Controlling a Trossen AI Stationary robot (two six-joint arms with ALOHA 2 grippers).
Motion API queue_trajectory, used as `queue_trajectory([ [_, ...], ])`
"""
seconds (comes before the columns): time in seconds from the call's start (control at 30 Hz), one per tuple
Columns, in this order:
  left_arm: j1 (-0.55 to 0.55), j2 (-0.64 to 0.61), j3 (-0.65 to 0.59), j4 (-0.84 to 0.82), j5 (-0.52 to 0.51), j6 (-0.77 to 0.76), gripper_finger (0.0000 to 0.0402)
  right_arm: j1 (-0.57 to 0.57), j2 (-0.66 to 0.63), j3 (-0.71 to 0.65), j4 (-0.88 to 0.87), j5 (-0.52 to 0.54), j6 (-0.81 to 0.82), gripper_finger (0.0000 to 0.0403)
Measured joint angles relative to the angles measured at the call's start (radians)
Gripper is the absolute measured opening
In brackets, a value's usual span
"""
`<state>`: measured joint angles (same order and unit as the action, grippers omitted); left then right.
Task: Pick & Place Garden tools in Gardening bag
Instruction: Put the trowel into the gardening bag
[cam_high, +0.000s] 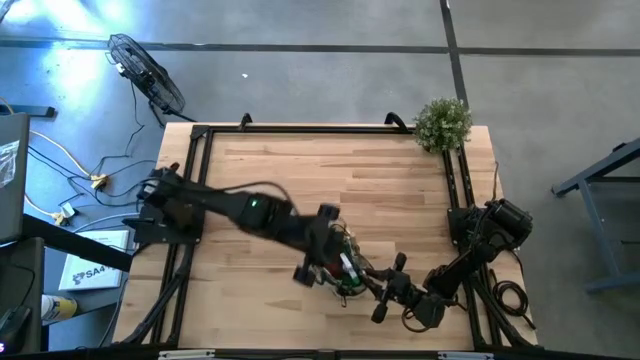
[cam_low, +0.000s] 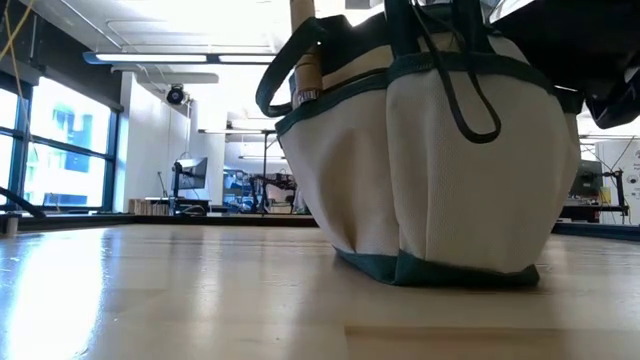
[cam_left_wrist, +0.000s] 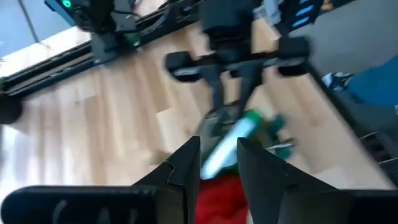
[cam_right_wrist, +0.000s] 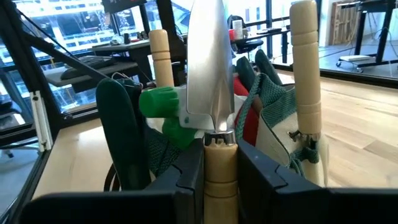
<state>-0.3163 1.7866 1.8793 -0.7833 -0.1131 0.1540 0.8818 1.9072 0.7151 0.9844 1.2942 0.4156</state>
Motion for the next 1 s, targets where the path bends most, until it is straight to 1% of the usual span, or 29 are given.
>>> queue_trajectory([
  [0.13, 0.067, 0.018, 0.0, 0.007, 0.04, 0.08, 0.0099, 0.0, 0.0, 0.0, 0.0, -0.024, 0.004, 0.0067],
  [0.23, 0.104, 0.041, 0.001, 0.007, 0.09, 0.119, 0.0099, 0.0, -0.001, 0.0, 0.0, -0.036, 0.004, 0.0064],
  [0.33, 0.127, 0.053, -0.002, -0.02, 0.133, 0.14, 0.0099, 0.0, -0.001, 0.0, 0.0, -0.047, 0.002, 0.0061],
  [0.4, 0.136, 0.073, 0.002, 0.014, 0.156, 0.147, 0.0099, -0.001, -0.001, 0.0, 0.0, -0.049, 0.002, 0.0064],
  [0.5, 0.135, 0.084, -0.002, -0.021, 0.197, 0.157, 0.0099, -0.001, -0.001, 0.0, 0.0, -0.054, 0.002, 0.007],
  [0.57, 0.133, 0.105, 0.002, 0.006, 0.224, 0.167, 0.0099, -0.001, -0.001, 0.0, 0.0, -0.057, 0.002, 0.0068],
  [0.63, 0.132, 0.111, -0.002, -0.026, 0.245, 0.171, 0.0099, -0.001, -0.001, 0.0, 0.0, -0.062, -0.002, 0.0064],
  [0.7, 0.132, 0.12, -0.001, -0.02, 0.268, 0.159, 0.0099, -0.001, -0.002, 0.0, 0.0, -0.062, -0.002, 0.0063],
  [0.87, 0.126, 0.133, -0.002, -0.02, 0.326, 0.143, 0.0099, -0.009, -0.002, 0.0, 0.0, -0.071, -0.001, 0.0072],
  [1.0, 0.118, 0.142, 0.0, -0.007, 0.338, 0.133, 0.0099, -0.009, -0.002, 0.0, 0.0, -0.074, -0.002, 0.0065],
])
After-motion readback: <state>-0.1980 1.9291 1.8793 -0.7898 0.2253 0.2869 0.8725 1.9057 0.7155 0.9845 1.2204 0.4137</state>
